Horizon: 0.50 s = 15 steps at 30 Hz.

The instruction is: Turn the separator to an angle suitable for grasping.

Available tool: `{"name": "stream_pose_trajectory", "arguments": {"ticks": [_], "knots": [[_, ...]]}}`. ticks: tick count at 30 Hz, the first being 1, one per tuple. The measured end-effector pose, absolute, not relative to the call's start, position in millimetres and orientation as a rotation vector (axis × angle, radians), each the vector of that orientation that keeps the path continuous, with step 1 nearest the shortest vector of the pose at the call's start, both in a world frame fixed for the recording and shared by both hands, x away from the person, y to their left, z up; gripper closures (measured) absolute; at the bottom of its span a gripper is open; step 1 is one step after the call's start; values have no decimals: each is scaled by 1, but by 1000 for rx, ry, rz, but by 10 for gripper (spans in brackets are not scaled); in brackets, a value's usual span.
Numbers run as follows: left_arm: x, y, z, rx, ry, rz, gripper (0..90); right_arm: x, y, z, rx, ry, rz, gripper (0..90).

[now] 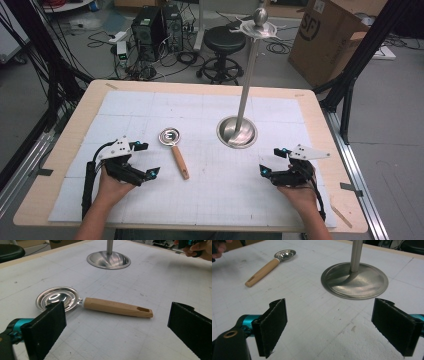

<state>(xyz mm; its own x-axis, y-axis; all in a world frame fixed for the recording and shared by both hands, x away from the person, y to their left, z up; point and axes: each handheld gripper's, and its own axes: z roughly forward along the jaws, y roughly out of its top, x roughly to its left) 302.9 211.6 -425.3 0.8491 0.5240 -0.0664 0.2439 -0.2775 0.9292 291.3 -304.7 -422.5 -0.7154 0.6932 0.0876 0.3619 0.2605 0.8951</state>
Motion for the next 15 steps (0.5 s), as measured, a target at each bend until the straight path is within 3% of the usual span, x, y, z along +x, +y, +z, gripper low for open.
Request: {"name": "stream_pose_trajectory", "arguments": {"ticks": [15], "knots": [[302, 206, -429, 1915, 583, 335, 26, 288, -305, -422, 959, 2215, 1391, 124]]}}
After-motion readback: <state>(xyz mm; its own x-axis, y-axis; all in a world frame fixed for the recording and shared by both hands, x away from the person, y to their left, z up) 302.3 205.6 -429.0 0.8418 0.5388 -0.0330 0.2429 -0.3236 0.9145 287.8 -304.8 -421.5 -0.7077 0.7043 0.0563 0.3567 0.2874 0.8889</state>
